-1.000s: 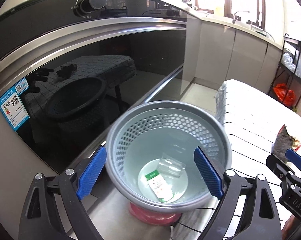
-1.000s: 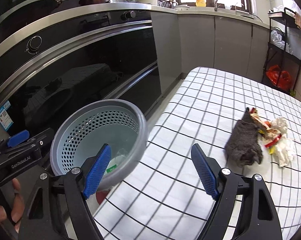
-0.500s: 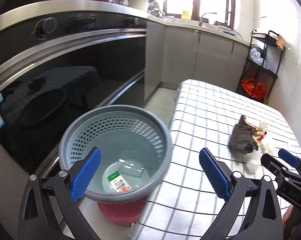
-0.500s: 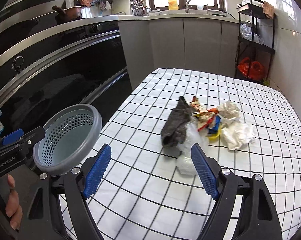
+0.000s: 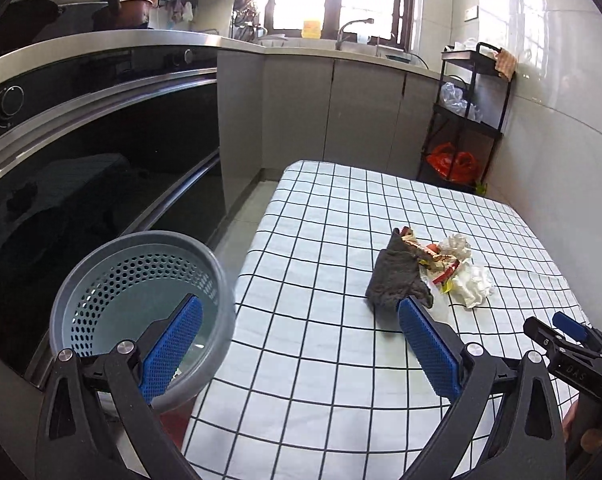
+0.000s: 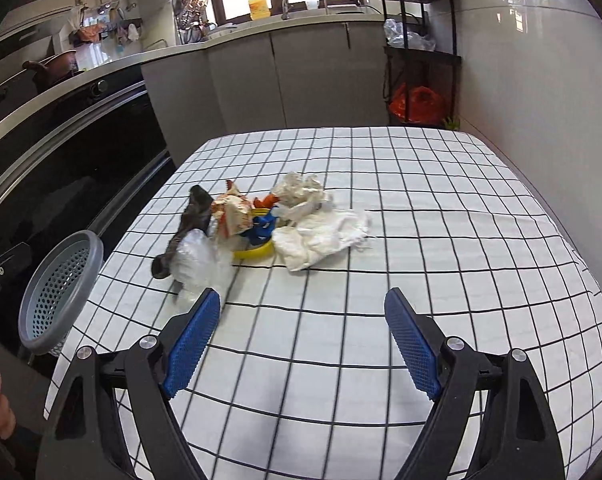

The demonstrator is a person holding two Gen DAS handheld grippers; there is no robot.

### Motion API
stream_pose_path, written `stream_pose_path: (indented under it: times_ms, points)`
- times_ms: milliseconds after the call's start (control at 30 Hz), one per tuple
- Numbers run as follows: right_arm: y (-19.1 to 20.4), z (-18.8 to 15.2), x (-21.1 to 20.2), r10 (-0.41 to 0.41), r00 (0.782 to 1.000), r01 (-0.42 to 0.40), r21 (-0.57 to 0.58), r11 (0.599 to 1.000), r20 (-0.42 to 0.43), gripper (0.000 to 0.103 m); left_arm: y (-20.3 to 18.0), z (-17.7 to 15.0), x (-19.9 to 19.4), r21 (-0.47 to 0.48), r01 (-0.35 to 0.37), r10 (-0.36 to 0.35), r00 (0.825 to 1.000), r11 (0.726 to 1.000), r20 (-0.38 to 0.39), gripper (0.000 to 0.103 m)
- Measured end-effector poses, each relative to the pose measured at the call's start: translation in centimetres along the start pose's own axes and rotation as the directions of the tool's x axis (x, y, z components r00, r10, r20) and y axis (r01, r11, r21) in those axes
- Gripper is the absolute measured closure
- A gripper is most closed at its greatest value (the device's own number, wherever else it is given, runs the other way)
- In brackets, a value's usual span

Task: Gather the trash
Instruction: 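Move both open tools back over the table toward the remaining trash, then grasp the white tissue with the right tool while the left tool grasps the clear plastic bag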

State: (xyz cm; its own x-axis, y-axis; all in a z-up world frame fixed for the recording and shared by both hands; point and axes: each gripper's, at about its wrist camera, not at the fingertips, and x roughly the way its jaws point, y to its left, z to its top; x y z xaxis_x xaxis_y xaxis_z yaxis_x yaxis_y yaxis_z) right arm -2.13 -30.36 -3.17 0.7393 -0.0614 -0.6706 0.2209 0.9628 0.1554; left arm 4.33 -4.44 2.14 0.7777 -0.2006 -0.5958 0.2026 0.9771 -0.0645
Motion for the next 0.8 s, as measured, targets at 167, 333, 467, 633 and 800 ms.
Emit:
stream_pose_path:
  times_ms: [167, 333, 467, 633, 800]
  points:
    - [-2.5, 0.1, 1.4, -0.033, 0.999, 0.034, 0.033, 0.999, -0.028, 0.022, -3.0, 0.1, 2.0, 0.041, 0.02, -0.02, 1.0, 0.999, -0.003, 0.007]
    - [-3.3, 0.5, 4.0, -0.025, 0.997, 0.029, 0.043, 0.999, -0.073, 0.022, -5.0, -1.2, 4.4, 0.07, 0.038, -0.035, 0.999, 0.997, -0.039, 0.007]
    - [-2.9, 1.0, 6.1, -0.01, 0.995, 0.012, 0.023, 1.0, -0.099, 0.022, -5.4, -2.3, 5.7, 0.101, 0.029, -0.022, 0.997, 0.994, -0.075, 0.007]
    - [-1.5, 2.0, 8.6, -0.008, 0.992, 0.005, -0.021, 1.0, -0.127, 0.022, -5.2, -3.1, 6.5, 0.077, 0.032, -0.024, 0.994, 0.997, -0.108, 0.007]
    - [-0.6, 3.0, 10.8, -0.02, 0.988, 0.013, -0.047, 0.999, -0.15, 0.022, -5.7, -3.2, 7.0, 0.077, 0.04, -0.03, 0.991, 0.996, -0.13, 0.007]
